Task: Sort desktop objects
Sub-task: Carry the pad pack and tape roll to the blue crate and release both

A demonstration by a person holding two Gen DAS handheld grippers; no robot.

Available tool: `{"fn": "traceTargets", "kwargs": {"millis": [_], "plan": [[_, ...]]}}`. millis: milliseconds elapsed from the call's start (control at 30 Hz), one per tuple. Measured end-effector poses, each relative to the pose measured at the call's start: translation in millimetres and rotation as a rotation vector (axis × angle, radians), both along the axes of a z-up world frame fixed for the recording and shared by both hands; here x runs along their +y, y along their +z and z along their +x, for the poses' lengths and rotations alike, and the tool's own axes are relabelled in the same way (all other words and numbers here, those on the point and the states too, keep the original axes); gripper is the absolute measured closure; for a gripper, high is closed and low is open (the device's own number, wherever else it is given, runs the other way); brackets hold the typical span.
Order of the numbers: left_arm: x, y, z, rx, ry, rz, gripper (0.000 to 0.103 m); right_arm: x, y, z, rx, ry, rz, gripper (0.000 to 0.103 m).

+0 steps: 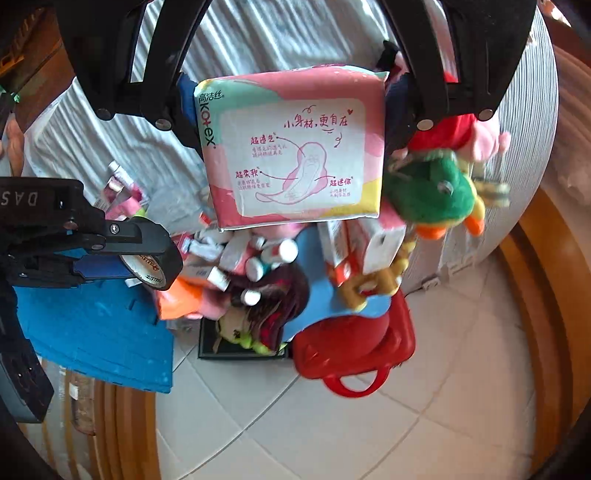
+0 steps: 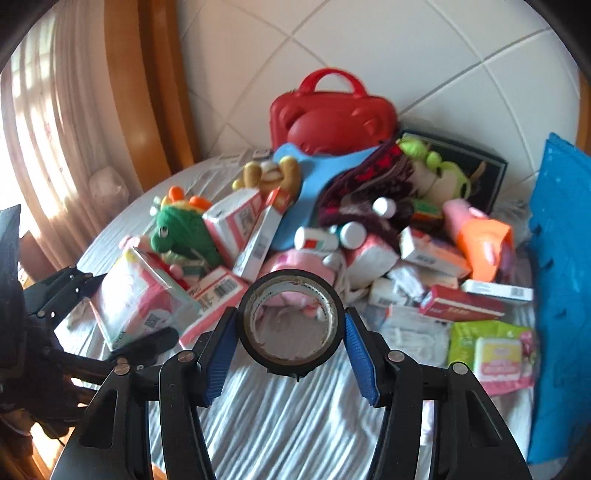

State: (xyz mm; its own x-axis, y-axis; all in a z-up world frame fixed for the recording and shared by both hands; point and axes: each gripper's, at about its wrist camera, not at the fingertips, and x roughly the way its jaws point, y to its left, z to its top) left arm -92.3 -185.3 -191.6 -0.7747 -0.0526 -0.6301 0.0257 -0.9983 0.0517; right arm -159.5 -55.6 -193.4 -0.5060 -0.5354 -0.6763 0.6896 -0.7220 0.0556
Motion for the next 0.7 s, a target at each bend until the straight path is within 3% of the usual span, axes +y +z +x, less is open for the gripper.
{"fn": "traceTargets", "kwargs": {"millis": [367,700], "plan": [[124,112,-66,0.231,-0.299,-0.040,0.027,138,131,-8,0.267,-0.381,-0.098,0.047],[276,192,-138,0.366,-0.465,-0.024,0.027,281,199,-51,0.415,-0.633,-0.089,0.047]]}}
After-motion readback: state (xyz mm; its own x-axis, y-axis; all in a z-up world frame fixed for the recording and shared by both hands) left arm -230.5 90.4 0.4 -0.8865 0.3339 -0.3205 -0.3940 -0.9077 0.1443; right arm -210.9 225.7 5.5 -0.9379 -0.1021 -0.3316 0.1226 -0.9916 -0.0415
